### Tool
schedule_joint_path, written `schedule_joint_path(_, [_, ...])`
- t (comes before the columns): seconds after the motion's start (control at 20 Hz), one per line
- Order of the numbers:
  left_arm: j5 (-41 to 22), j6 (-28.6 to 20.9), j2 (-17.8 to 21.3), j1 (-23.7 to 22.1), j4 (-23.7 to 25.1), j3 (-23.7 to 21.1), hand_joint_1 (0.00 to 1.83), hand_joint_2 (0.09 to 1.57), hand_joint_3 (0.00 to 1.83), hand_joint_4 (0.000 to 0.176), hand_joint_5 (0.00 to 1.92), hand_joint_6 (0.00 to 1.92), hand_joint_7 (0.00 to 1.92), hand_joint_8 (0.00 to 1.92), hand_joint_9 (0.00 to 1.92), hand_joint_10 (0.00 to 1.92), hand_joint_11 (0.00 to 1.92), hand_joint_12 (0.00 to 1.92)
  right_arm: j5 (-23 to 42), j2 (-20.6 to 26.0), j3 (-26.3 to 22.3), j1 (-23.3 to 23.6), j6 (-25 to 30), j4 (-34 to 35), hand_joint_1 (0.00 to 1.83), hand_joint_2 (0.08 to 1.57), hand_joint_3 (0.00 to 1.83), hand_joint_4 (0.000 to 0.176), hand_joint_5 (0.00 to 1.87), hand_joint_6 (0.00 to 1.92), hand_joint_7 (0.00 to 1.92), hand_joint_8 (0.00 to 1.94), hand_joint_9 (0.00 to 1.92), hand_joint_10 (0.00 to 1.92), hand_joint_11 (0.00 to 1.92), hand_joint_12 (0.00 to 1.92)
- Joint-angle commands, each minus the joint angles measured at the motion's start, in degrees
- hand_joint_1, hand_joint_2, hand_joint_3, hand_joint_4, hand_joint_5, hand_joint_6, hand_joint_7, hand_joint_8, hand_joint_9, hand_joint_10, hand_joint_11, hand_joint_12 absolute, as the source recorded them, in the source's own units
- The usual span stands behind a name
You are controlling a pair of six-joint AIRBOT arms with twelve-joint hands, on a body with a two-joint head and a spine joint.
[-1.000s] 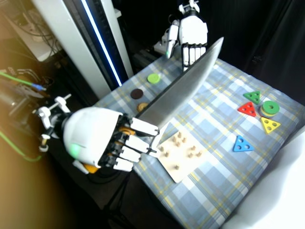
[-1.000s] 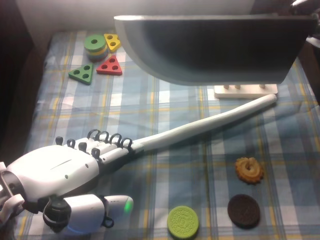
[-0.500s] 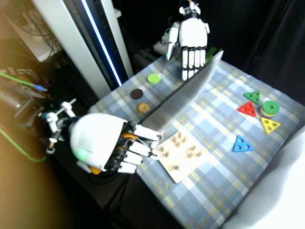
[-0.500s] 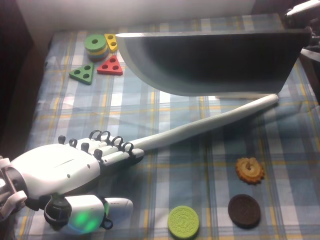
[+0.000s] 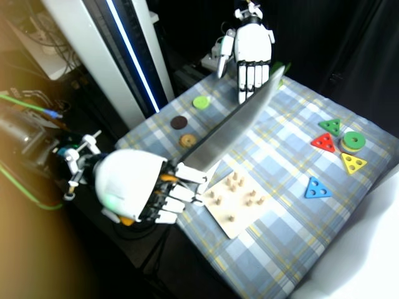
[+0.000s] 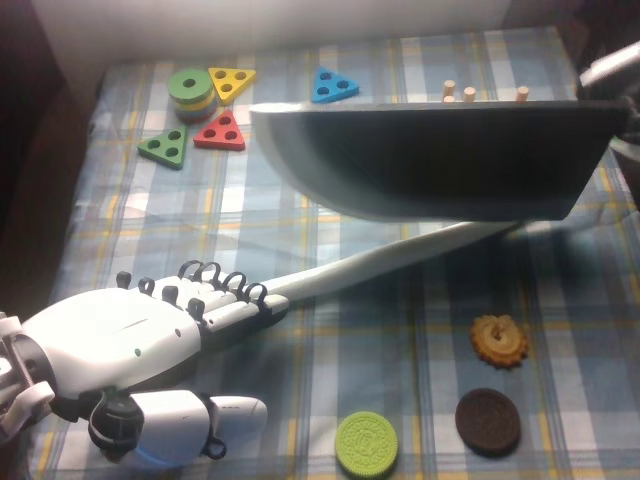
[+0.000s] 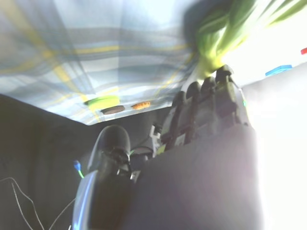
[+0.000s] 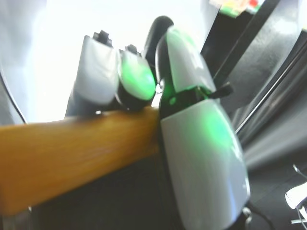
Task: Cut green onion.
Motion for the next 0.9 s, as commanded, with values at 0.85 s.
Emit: schedule_joint_path(0.85, [-8.09, -0.31, -0.59, -1.71, -1.60, 0.11, 0.00, 1.34, 0.00, 0.000, 0.00, 0.00, 0.00, 0.00, 0.00, 0.00, 0.03, 0.01, 11.34, 3.00, 1.51, 7.86, -1.11, -0.54, 1.42, 1.21, 0.00, 0.176, 0.91, 1.92, 1.17, 1.94, 1.36, 1.92, 1.45, 1.92])
